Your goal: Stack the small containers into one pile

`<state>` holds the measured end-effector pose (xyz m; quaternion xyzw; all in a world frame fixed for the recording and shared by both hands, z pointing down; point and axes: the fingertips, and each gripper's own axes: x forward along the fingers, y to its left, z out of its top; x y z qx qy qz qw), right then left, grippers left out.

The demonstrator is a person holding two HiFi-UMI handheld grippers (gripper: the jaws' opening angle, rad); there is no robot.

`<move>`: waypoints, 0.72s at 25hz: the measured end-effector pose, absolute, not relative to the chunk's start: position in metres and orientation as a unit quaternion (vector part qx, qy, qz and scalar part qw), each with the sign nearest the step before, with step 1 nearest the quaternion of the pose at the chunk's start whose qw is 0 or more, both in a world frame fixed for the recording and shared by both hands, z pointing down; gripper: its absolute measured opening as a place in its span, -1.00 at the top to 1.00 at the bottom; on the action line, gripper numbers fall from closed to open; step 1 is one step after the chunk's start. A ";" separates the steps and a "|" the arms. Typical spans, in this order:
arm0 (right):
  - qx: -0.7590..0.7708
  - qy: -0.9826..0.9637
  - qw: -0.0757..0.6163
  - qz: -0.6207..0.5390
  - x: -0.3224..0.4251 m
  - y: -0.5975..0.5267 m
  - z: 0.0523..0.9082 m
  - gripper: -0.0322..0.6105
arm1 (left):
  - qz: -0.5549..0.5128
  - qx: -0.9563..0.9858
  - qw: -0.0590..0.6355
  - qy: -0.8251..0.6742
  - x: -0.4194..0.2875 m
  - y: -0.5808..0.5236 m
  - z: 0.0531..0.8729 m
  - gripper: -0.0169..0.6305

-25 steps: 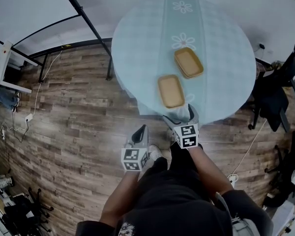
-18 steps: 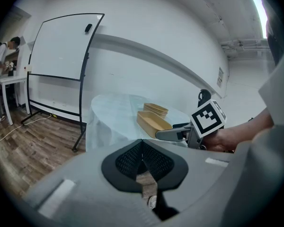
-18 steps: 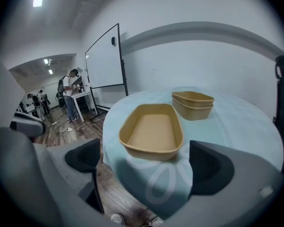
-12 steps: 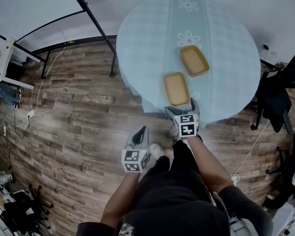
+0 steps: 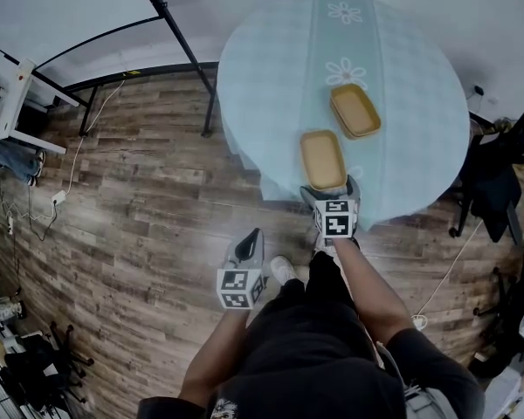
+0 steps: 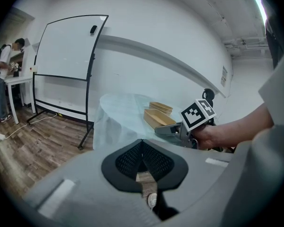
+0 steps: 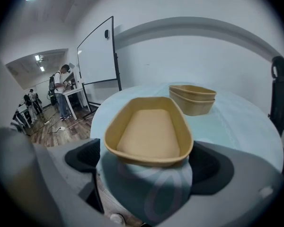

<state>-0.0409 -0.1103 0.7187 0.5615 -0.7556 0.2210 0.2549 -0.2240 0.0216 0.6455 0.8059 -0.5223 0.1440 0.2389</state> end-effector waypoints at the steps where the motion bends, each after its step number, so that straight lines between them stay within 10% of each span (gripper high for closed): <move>1: 0.563 -0.754 0.256 0.220 -0.040 -0.111 0.719 -0.89 | 0.145 0.805 0.240 -0.523 -0.225 0.023 0.647 0.93; 18: 0.569 -0.765 0.242 0.178 -0.035 -0.111 0.706 -0.52 | 0.149 0.797 0.241 -0.534 -0.234 0.037 0.649 0.93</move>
